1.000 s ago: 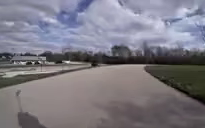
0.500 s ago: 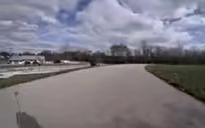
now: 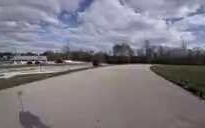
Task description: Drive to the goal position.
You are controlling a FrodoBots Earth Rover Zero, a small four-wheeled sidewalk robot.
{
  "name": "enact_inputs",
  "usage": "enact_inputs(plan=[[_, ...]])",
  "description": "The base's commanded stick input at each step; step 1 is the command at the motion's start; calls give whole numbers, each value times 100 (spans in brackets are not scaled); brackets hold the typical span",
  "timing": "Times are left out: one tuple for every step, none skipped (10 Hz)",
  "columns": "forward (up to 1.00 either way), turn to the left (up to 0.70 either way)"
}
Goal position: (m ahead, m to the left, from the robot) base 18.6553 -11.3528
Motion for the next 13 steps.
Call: enact_inputs(plan=[[100, 0], [100, 0], [100, 1], [100, 2], [100, 1], [100, 0], [100, -3], [100, -9], [100, -26], [100, -40], [100, -40], [100, -40], [100, -40]])
